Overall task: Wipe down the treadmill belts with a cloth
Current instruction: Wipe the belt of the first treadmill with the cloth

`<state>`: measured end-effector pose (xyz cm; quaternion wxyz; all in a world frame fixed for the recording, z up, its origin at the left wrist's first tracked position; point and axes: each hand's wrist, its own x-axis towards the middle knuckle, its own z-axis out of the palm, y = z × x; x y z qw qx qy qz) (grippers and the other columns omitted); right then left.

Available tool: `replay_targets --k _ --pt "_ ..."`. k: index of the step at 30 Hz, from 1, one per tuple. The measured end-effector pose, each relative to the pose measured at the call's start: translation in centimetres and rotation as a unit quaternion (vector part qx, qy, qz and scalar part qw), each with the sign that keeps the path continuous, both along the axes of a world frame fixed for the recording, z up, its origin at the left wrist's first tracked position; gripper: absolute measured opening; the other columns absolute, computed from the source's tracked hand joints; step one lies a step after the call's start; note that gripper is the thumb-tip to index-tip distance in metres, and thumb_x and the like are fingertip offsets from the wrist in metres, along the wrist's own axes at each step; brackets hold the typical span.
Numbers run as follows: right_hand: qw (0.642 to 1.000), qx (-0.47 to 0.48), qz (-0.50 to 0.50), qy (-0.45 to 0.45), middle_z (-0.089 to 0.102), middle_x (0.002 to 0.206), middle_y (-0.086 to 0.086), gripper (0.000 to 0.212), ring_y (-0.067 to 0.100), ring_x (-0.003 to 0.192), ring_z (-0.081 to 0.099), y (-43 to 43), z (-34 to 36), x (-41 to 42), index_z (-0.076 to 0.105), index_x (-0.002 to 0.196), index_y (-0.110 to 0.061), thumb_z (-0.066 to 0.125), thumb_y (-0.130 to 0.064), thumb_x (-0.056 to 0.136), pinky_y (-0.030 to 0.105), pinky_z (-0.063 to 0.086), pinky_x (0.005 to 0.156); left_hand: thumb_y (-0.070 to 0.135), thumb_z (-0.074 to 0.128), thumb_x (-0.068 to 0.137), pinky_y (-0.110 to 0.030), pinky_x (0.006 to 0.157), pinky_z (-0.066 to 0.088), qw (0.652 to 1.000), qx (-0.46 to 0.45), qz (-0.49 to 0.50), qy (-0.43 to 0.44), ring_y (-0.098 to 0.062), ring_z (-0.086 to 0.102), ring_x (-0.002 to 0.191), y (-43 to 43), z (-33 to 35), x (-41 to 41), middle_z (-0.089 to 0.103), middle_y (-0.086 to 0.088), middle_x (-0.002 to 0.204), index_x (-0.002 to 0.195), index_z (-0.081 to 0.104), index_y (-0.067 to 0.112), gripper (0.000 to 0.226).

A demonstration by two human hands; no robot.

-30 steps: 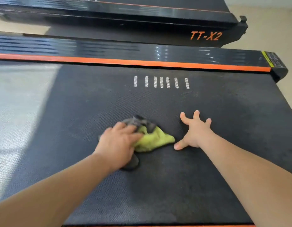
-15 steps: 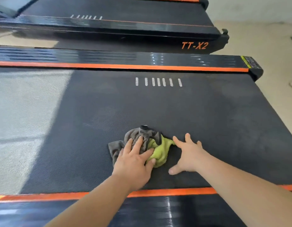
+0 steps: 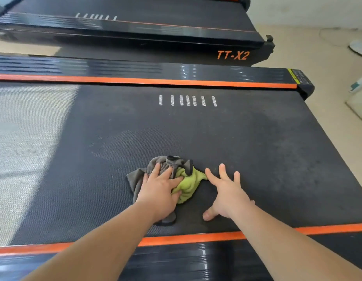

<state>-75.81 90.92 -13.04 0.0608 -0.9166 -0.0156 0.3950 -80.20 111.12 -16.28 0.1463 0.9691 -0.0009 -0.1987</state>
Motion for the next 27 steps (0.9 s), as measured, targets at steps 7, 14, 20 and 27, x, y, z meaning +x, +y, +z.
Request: replay_targets --k 7,14,20,27 --pt "1.0 -0.002 -0.003 -0.004 -0.035 0.162 -0.019 0.143 0.032 0.152 -0.031 0.0 -0.4 0.3 -0.013 0.153 -0.062 0.098 -0.039 0.064 0.087 0.021 0.104 0.045 0.045 0.103 -0.048 0.123 0.026 0.992 0.023 0.107 -0.067 -0.034 0.026 0.151 -0.8 -0.6 1.8 0.039 0.0 0.161 0.147 0.051 0.042 0.045" --pt "1.0 0.0 -0.005 0.013 -0.041 0.158 -0.02 0.139 0.031 0.151 -0.033 -0.1 -0.2 0.2 -0.016 0.149 -0.066 0.093 -0.025 0.072 0.086 0.021 0.103 0.042 0.054 0.076 -0.037 0.096 0.057 0.947 0.012 -0.264 -0.181 -0.022 0.06 0.125 3.0 -1.2 -5.8 0.063 0.01 0.131 0.119 0.067 0.046 0.046" --pt "1.0 -0.008 0.0 0.013 -0.042 0.157 -0.02 0.144 0.031 0.151 -0.034 0.1 -0.4 0.2 -0.018 0.148 -0.065 0.097 -0.039 0.065 0.087 0.023 0.101 0.044 0.064 0.083 -0.05 0.093 0.042 0.989 0.069 0.087 -0.098 -0.03 0.042 0.126 0.2 -0.3 -5.4 0.045 0.01 0.147 0.131 0.055 0.058 0.051" --pt "1.0 0.004 0.006 0.01 -0.042 0.158 -0.019 0.138 0.032 0.151 -0.034 -0.1 -0.2 0.2 -0.017 0.15 -0.065 0.091 -0.022 0.075 0.087 0.021 0.103 0.046 0.041 0.081 -0.048 0.09 0.041 0.986 0.013 -0.132 -0.101 -0.028 0.047 0.118 0.6 0.0 -5.4 0.05 0.012 0.133 0.125 0.061 0.053 0.049"
